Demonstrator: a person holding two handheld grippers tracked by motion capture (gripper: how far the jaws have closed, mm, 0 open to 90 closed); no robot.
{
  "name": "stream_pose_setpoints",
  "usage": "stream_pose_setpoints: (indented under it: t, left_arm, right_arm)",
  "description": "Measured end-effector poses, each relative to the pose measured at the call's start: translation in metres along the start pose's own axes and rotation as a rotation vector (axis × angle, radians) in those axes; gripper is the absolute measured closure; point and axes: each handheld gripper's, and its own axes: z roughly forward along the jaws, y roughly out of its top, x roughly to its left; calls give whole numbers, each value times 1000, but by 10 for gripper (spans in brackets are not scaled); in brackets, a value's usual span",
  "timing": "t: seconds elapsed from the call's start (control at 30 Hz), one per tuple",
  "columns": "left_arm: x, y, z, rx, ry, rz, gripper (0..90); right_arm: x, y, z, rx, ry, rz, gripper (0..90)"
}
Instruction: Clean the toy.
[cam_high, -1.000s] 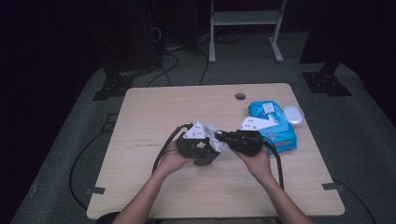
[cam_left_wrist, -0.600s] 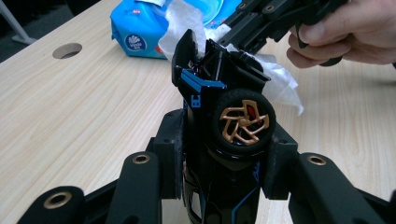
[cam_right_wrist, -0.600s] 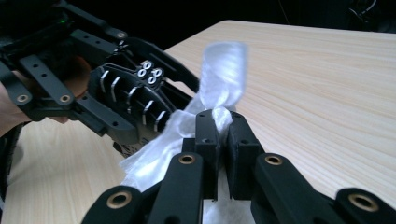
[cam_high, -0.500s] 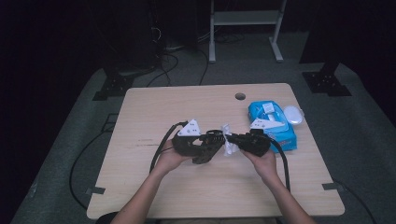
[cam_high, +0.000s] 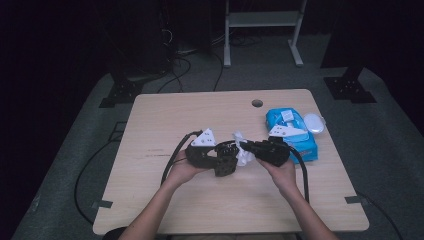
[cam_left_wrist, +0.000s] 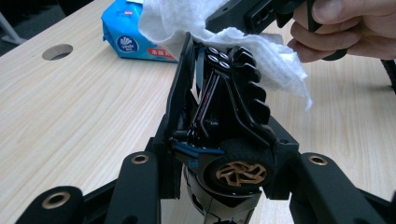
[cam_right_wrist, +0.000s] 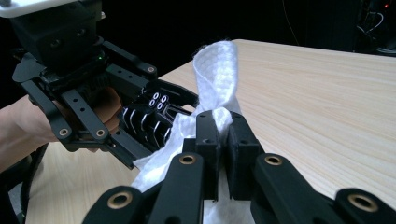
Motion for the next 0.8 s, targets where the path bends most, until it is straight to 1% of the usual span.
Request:
stream_pose_setpoints:
  t: [0.17,0.3,0.33,0.4,0.43,0.5,0.57,0.67,0.7,0.73,0.77,0.8]
  left_arm:
    - [-1,0,2,6,0,-1,577]
    - [-1,0,3,5,-3,-1,579]
    - [-1,0,3,8,-5,-1,579]
    - [0,0,2,5,-7,-6,579]
    - [0,-1,1,8,-8,-6,579]
    - [1,-3,0,3,-10,-8,579]
    - [3,-4,-1,1,-14,-19,579]
    - [4,-4,-2,1,-14,-26,579]
    - [4,-4,-1,-1,-14,-27,579]
    - [4,-4,-1,-1,-14,-25,579]
    - [4,-4,-1,-1,-15,-25,579]
    - [3,-4,-1,-1,-15,-23,579]
  right_arm:
    - [1,2,-2,-8,4,1,842]
    - [6,6,-2,-28,26,-4,844]
    - [8,7,-2,-30,34,-9,843]
    - [11,9,-1,-26,25,-30,843]
    - [10,9,0,-26,28,-28,843]
    - [7,7,0,-28,25,-15,843]
    - [1,4,0,-27,21,12,843]
    - [-8,-5,2,0,20,53,843]
    - [-11,-8,3,3,24,68,843]
    - [-13,-10,4,9,37,87,844]
    - [-14,-12,5,17,54,96,844]
    - [-13,-12,6,18,62,96,843]
